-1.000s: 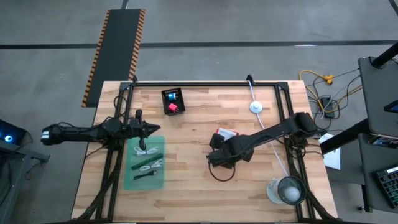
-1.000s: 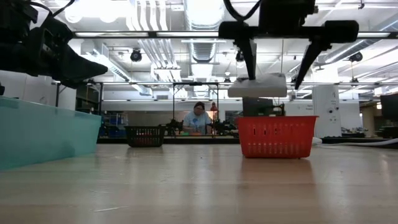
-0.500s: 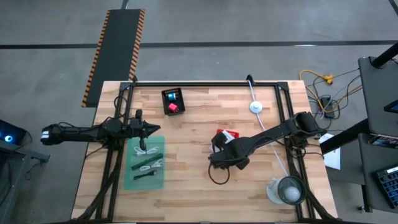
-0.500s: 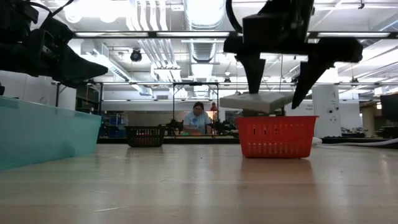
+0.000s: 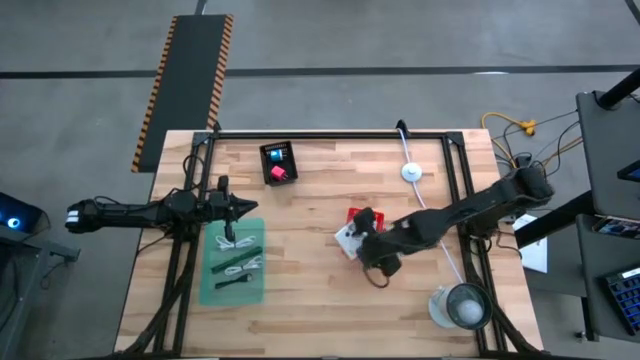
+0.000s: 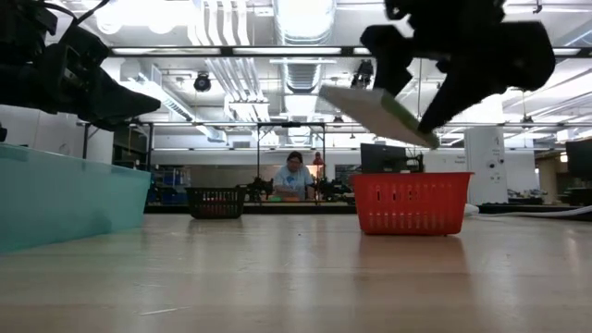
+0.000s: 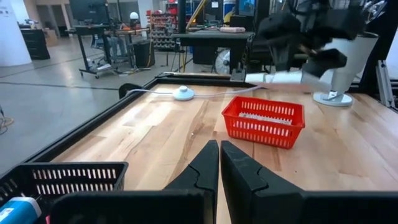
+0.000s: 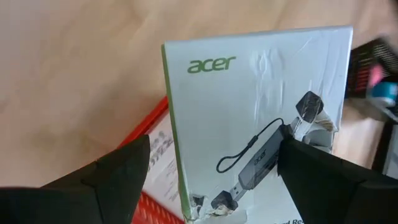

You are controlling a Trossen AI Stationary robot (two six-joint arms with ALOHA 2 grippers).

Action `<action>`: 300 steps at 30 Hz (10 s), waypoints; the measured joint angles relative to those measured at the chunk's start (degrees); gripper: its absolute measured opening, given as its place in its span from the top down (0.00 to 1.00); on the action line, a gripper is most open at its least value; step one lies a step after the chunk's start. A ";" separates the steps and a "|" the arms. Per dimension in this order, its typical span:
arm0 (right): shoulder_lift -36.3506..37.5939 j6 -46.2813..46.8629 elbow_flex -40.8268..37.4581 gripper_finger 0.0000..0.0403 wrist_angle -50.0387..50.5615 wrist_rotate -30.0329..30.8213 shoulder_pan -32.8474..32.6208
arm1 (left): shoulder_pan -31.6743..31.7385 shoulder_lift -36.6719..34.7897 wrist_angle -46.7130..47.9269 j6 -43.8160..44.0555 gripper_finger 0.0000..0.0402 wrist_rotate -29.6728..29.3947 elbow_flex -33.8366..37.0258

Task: Pick and place items into bin
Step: Put the white USB box into the orange bin, then return to Home Position

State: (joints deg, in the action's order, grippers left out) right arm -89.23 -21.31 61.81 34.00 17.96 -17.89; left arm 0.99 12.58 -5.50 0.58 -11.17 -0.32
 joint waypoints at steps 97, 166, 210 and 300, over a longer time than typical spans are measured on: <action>-14.20 18.72 3.43 0.19 6.11 24.68 -5.14 | 0.02 -0.69 -0.05 -1.27 1.00 -5.59 0.00; 1.60 -7.11 1.44 0.97 14.29 15.68 -6.19 | 0.01 -0.65 -0.01 -0.95 1.00 -5.57 0.00; 11.14 -33.52 -8.27 0.97 5.18 -4.39 5.04 | 0.02 -0.26 -0.02 -0.94 1.00 -5.59 0.00; 88.09 16.57 -61.27 0.98 -38.49 5.32 6.11 | 0.01 -0.87 -3.38 -3.89 1.00 -5.59 0.00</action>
State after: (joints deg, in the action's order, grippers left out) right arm -1.14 -4.73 0.54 -4.50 23.28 -11.78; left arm 1.00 11.70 -8.87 -3.31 -16.75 -0.32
